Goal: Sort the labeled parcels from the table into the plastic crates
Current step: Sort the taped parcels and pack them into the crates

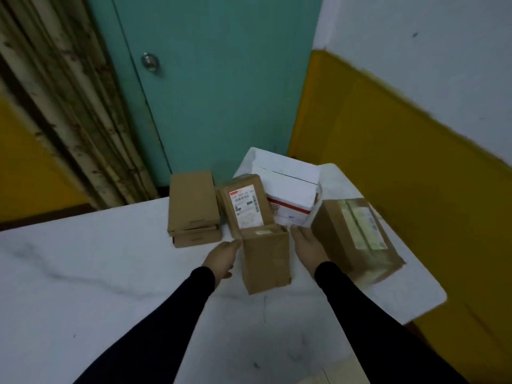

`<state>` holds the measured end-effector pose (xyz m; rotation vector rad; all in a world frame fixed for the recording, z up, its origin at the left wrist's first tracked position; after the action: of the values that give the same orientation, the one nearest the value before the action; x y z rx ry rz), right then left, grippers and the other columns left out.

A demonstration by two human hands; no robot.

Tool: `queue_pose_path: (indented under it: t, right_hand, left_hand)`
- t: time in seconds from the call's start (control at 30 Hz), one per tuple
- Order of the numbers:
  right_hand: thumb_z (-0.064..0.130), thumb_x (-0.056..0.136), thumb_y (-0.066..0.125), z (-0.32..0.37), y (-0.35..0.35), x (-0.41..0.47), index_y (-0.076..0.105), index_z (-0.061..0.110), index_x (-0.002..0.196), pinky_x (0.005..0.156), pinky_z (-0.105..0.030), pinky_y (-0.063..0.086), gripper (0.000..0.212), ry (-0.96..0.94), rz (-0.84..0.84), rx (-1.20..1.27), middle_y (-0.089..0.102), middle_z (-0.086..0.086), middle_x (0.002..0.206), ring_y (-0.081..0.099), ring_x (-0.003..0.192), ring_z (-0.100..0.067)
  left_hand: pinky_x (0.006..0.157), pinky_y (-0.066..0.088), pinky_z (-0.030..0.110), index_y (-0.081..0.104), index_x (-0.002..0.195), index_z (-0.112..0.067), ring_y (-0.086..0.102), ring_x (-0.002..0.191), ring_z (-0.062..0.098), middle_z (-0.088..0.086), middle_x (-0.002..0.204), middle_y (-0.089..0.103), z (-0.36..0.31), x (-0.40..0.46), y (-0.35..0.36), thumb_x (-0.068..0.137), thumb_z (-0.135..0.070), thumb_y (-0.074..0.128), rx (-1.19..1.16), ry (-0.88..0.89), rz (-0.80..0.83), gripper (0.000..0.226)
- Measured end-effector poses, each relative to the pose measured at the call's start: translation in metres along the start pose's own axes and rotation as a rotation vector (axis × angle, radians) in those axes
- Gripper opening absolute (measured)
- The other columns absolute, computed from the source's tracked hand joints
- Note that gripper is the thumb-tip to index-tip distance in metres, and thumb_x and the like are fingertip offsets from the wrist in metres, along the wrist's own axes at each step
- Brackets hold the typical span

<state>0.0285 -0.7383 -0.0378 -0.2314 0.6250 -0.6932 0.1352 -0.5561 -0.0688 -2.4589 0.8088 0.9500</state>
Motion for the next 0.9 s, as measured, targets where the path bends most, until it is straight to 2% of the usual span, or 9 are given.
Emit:
queue_pose_path:
  t: [0.07,0.13,0.27,0.4,0.57,0.67,0.77,0.83,0.9]
  right_hand:
    - [0.049,0.104,0.034,-0.008,0.006,0.020,0.049,0.021,0.137,0.112,-0.039,0.034,0.047,0.022,0.079,0.010,0.054,0.002,0.131,0.048,0.126,-0.024]
    - [0.060,0.099,0.035,-0.019,0.014,0.032,0.054,0.030,0.130,0.112,-0.045,0.036,0.047,0.073,0.144,0.088,0.058,0.000,0.135,0.052,0.123,-0.024]
    - [0.050,0.104,0.032,-0.020,0.021,0.030,0.055,0.032,0.089,0.093,-0.037,0.044,0.033,0.175,0.219,0.238,0.063,0.006,0.089,0.058,0.087,-0.014]
    - [0.059,0.098,0.041,-0.004,0.023,0.018,0.054,0.021,0.105,0.086,-0.039,0.048,0.041,0.194,0.226,0.280,0.061,-0.001,0.088,0.059,0.080,-0.020]
    - [0.063,0.095,0.045,0.042,0.055,-0.013,0.064,0.030,0.104,0.078,-0.039,0.055,0.039,0.047,0.268,0.366,0.069,-0.005,0.093,0.068,0.084,-0.022]
    - [0.051,0.102,0.040,0.080,0.084,-0.040,0.063,0.026,0.122,0.068,-0.034,0.055,0.040,-0.064,0.285,0.434,0.073,-0.005,0.097,0.070,0.086,-0.021]
    - [0.039,0.105,0.041,0.115,0.104,-0.071,0.065,0.021,0.100,0.076,-0.035,0.055,0.030,-0.150,0.295,0.487,0.074,-0.002,0.091,0.069,0.084,-0.018]
    - [0.031,0.104,0.046,0.132,0.117,-0.086,0.063,0.014,0.109,0.080,-0.025,0.054,0.024,-0.271,0.287,0.380,0.071,-0.001,0.108,0.066,0.090,-0.011]
    - [0.024,0.101,0.052,0.147,0.124,-0.099,0.060,0.015,0.106,0.081,-0.019,0.052,0.013,-0.407,0.261,0.302,0.068,0.002,0.111,0.062,0.095,-0.009]
  left_hand:
    - [0.105,0.040,0.038,0.033,0.150,-0.015,0.046,0.124,0.027,0.006,0.146,0.043,-0.001,0.004,0.019,0.100,-0.053,0.040,-0.062,-0.030,-0.004,0.063]
    - [0.111,0.034,0.040,0.032,0.150,-0.017,0.040,0.134,0.026,0.003,0.153,0.038,-0.002,0.004,0.034,0.100,-0.054,0.039,-0.161,-0.046,0.015,0.063]
    - [0.111,0.036,0.043,0.040,0.145,-0.023,0.047,0.130,0.025,0.003,0.146,0.047,0.001,-0.001,0.038,0.094,-0.061,0.045,-0.249,-0.054,0.034,0.064]
    - [0.098,0.046,0.041,0.054,0.126,-0.025,0.059,0.107,0.024,0.003,0.115,0.063,-0.007,-0.022,0.007,0.092,-0.064,0.046,-0.269,-0.002,-0.019,0.053]
    - [0.081,0.045,0.034,0.058,0.104,-0.028,0.060,0.093,0.016,0.002,0.104,0.065,-0.031,-0.069,-0.055,0.099,-0.051,0.043,-0.290,0.179,-0.124,0.028]
    - [0.074,0.042,0.028,0.056,0.117,-0.030,0.057,0.091,0.006,-0.008,0.103,0.063,-0.045,-0.098,-0.096,0.101,-0.047,0.038,-0.312,0.305,-0.159,0.029]
    - [0.083,0.043,0.034,0.056,0.126,-0.024,0.056,0.098,0.007,-0.004,0.113,0.062,-0.054,-0.119,-0.138,0.101,-0.046,0.039,-0.385,0.415,-0.210,0.037]
    - [0.087,0.045,0.039,0.057,0.126,-0.019,0.057,0.106,0.011,0.000,0.118,0.064,-0.055,-0.131,-0.166,0.098,-0.052,0.042,-0.464,0.460,-0.248,0.046]
    - [0.085,0.046,0.040,0.058,0.126,-0.019,0.059,0.110,0.012,-0.001,0.119,0.068,-0.055,-0.139,-0.185,0.094,-0.057,0.048,-0.481,0.482,-0.270,0.051]
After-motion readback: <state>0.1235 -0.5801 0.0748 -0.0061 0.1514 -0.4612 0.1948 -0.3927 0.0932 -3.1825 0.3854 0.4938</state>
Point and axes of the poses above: each hand's wrist, its own x-axis towards the middle knuckle, its own y-axis out of the palm, z = x × y, the point moved 8 cm from there along x, towards the middle knuckle
